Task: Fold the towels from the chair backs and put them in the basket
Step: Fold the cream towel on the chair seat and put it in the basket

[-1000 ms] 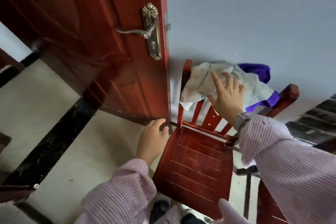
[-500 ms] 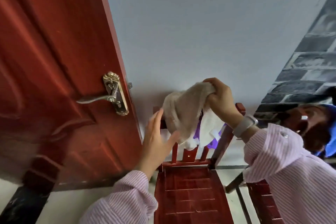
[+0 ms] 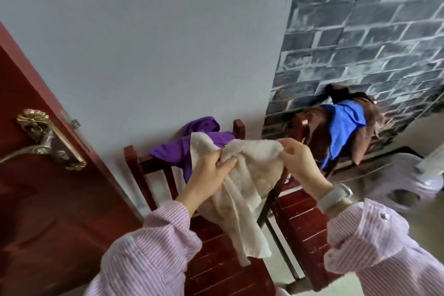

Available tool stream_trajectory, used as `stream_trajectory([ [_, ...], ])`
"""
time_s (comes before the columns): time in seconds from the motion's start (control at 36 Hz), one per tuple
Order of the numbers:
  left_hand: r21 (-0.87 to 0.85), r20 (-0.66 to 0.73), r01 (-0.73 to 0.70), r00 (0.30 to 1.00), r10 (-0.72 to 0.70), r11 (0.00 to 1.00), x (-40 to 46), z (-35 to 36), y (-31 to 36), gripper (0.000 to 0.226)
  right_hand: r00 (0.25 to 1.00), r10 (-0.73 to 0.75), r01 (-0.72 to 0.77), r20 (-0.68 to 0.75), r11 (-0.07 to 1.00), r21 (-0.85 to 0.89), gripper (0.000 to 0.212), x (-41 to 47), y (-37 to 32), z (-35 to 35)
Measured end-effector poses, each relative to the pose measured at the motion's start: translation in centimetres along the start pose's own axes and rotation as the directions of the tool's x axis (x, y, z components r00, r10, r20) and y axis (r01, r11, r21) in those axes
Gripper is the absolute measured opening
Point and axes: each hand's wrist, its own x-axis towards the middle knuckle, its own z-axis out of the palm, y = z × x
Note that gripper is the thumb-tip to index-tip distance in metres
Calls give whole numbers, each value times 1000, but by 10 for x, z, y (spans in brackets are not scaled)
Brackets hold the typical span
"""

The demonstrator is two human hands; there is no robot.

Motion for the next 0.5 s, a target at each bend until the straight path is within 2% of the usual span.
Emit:
stream_trajectory([
  [0.06,52,15,15,1000,-15,999,-5,13,-7,13,979,179,-193,100,968,161,12,-16,23,5],
  [0.11,71,51,23,998,-27,997,-11,24,-12,10,940,271,-324,206,897,299,25,-30,35,9],
  [0.22,102,160,5,987,-21,995,-23,41,-15,12,921,278,-376,272,816,438,25,-42,39,8],
  [0.31,188,191,-52,981,15,981,-34,50,-20,23,904,241,-423,354,627,654,33,-40,41,4],
  [0.36,271,210,-74,978,15,960,-41,56,-25,28,876,222,-475,429,558,680,41,-39,40,1],
  [0.44,278,213,-60,977,0,959,-52,62,-30,34,839,176,-482,515,681,551,43,-43,39,3],
  [0.5,239,192,-33,981,-14,970,-58,65,-36,34,837,152,-422,525,790,445,33,-48,37,6],
])
